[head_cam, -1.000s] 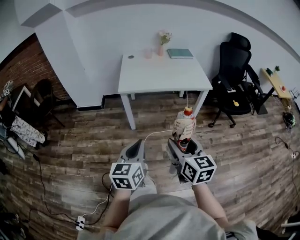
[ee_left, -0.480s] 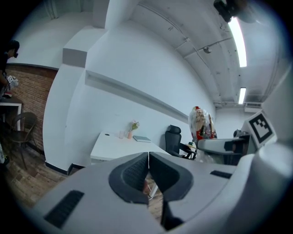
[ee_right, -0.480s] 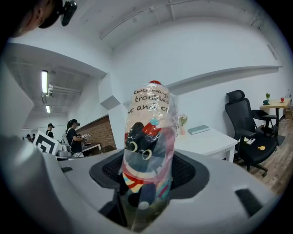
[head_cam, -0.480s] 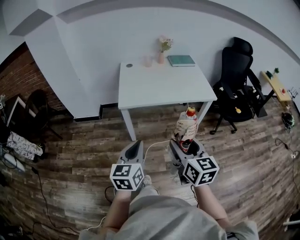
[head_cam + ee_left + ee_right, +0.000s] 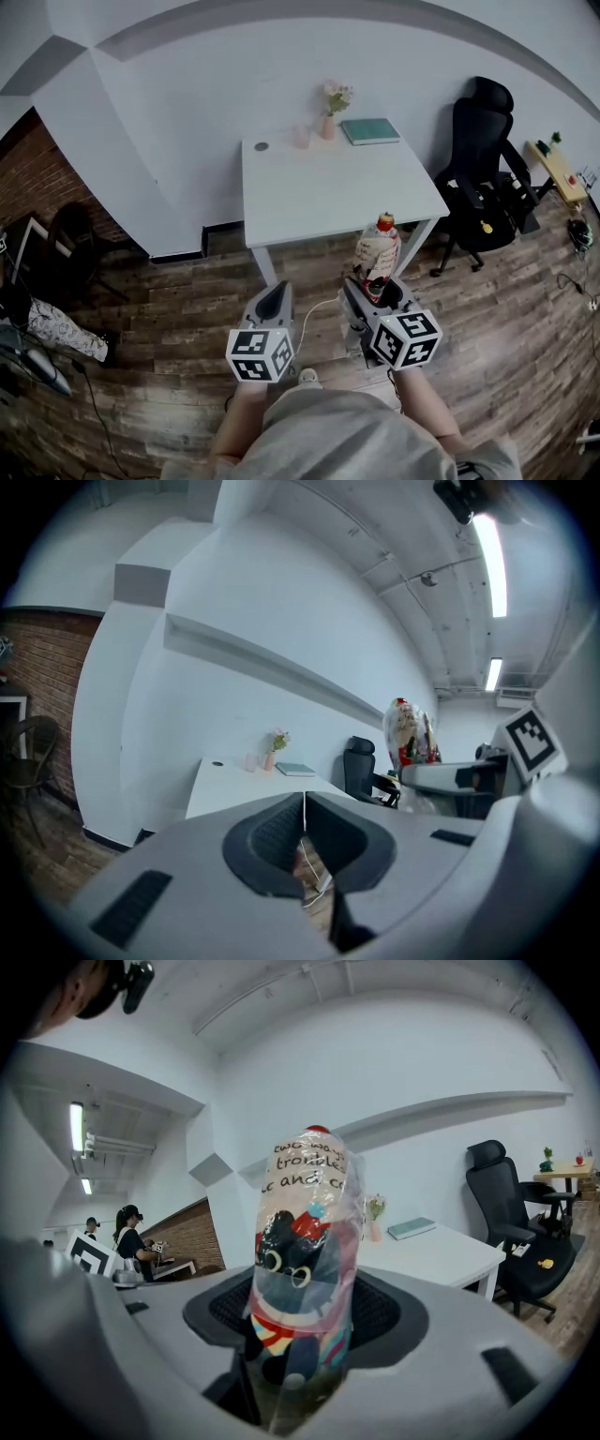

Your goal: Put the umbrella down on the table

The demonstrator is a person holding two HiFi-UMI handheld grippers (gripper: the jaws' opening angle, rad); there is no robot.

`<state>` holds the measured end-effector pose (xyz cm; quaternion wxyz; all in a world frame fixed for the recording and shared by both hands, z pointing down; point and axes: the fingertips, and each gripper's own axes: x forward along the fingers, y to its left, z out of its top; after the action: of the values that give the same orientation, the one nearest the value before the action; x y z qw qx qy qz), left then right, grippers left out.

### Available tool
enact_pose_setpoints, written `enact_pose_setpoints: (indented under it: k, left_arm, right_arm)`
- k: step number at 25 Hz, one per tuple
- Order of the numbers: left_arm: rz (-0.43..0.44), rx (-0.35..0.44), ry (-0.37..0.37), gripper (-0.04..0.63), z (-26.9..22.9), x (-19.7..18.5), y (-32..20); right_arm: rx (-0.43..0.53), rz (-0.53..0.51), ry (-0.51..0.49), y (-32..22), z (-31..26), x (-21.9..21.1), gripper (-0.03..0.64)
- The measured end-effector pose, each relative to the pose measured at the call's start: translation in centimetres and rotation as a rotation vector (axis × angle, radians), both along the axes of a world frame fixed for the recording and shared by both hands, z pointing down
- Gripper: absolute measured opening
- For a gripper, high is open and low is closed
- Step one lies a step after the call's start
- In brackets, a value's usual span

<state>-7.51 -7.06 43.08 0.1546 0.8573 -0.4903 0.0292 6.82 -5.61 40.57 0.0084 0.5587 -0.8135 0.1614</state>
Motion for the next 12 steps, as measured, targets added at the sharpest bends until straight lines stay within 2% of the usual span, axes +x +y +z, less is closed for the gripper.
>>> enact_pose_setpoints:
  k: [12]
  left_arm:
    - [0.022, -0.015, 0.002, 0.008, 1.4, -2.2, -7.8]
  right_arm:
    - [-0.002, 0.017, 0.009, -7.9, 1.0, -2.3, 0.272]
